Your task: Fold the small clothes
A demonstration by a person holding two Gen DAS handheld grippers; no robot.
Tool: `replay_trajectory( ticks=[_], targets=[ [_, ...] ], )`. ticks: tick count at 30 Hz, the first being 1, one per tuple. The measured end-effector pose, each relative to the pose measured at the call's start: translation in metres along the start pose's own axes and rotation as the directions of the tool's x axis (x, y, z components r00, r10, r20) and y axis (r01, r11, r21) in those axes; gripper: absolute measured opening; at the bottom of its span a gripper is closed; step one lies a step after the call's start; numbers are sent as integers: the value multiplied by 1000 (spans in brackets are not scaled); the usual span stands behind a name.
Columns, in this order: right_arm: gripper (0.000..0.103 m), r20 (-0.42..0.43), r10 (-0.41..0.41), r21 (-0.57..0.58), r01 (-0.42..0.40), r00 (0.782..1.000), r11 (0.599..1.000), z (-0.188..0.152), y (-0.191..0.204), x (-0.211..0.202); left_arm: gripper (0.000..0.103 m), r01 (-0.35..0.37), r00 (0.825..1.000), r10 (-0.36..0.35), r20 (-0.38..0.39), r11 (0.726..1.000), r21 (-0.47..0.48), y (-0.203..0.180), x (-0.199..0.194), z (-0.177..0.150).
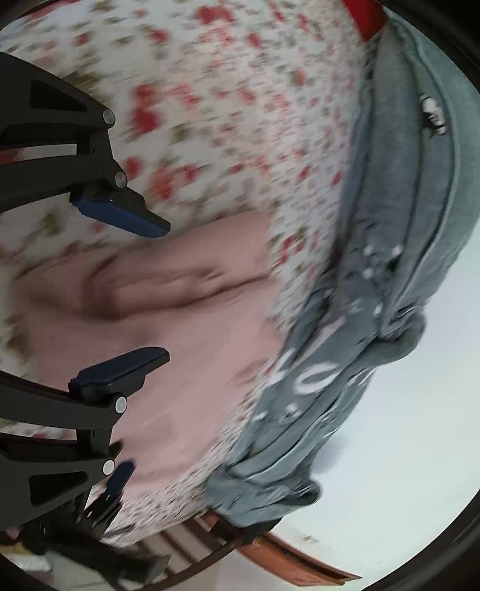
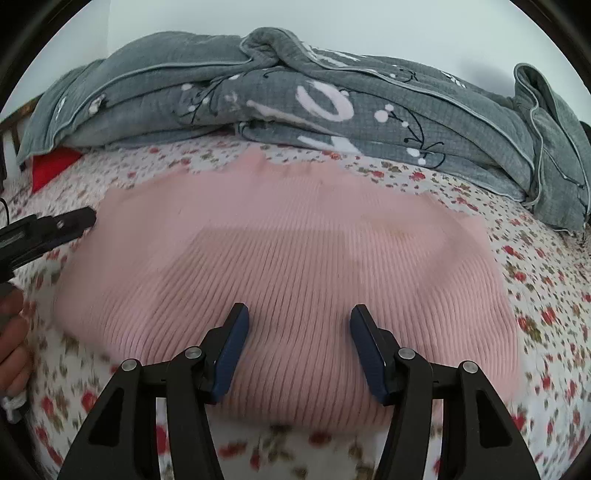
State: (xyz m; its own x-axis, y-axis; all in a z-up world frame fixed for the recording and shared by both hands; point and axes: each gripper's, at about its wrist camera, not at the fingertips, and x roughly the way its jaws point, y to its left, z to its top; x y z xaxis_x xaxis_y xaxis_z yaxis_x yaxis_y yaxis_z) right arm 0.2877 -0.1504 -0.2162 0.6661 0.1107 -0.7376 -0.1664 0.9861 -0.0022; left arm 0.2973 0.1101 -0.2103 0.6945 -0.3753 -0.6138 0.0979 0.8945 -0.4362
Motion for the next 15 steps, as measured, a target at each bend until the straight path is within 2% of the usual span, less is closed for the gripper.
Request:
replay_trajectory(
  ticks=[2, 5, 9, 12, 15],
  targets=[
    [56, -3, -4, -9, 4, 1000, 1000, -10, 1, -5, 61, 1, 999, -2, -41, 1000, -24, -4, 3, -7],
    [56, 2, 7, -12, -7, 1000, 1000, -22, -2, -17, 62, -44, 998, 39, -59, 995, -89, 0, 10, -8],
    [56, 8, 64, -17, -64, 998, 998, -35, -11, -37, 63, -29, 998, 18, -66, 984, -176, 9, 19, 0],
    [56, 115, 144, -22, -142, 983, 990, -52, -31, -65, 65, -58, 994, 42, -103, 986, -159, 5, 31, 7],
    [56, 155, 167, 43, -176, 974, 983, -65, -64, -82, 68, -107, 985, 90, -146, 988, -112, -7, 43, 17]
  ],
)
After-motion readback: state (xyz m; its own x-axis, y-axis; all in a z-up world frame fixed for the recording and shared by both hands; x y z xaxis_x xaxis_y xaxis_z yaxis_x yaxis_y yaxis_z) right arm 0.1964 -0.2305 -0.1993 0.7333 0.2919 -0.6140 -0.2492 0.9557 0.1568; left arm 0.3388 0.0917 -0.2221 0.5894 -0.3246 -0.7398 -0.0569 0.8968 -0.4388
